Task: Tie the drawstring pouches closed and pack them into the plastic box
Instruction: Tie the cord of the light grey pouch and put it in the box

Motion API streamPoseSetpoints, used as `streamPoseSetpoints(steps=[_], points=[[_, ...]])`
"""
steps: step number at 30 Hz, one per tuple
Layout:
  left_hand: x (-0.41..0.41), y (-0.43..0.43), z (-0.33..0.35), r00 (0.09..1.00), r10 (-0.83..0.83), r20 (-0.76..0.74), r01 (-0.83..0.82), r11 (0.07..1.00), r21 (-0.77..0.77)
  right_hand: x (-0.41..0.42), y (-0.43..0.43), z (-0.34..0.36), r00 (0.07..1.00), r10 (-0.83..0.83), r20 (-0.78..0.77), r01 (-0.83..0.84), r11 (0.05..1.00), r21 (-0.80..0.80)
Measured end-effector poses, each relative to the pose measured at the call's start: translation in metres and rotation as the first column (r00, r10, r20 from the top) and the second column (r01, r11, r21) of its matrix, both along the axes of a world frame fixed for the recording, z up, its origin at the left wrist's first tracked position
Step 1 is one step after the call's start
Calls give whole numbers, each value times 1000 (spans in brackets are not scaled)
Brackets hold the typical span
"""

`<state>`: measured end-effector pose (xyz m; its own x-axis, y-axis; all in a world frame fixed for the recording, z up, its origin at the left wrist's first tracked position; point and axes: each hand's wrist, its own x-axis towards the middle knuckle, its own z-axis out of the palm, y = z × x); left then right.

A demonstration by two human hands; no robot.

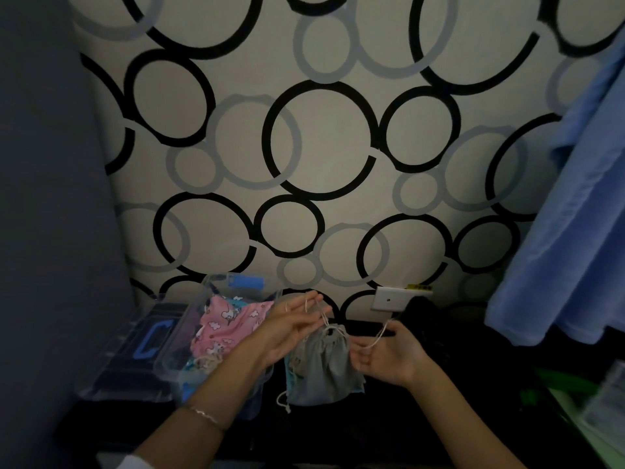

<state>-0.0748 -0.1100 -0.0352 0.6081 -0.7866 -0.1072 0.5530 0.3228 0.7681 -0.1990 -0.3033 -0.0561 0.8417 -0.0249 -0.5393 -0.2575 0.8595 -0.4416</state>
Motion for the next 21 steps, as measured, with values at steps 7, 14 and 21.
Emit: streamPoseSetpoints(steps=[7, 14, 21], points=[[-2, 1, 0, 992, 61, 113, -69, 996, 64, -15, 13, -4, 988, -119, 102, 104, 984, 145], [-13, -9, 2, 954, 185, 236, -221, 965, 138, -11, 36, -5, 949, -218, 229, 221, 975, 12], [-16, -15, 5, 942, 238, 236, -282, 944, 173, 7, 50, 1, 959, -181, 219, 273, 799, -536]])
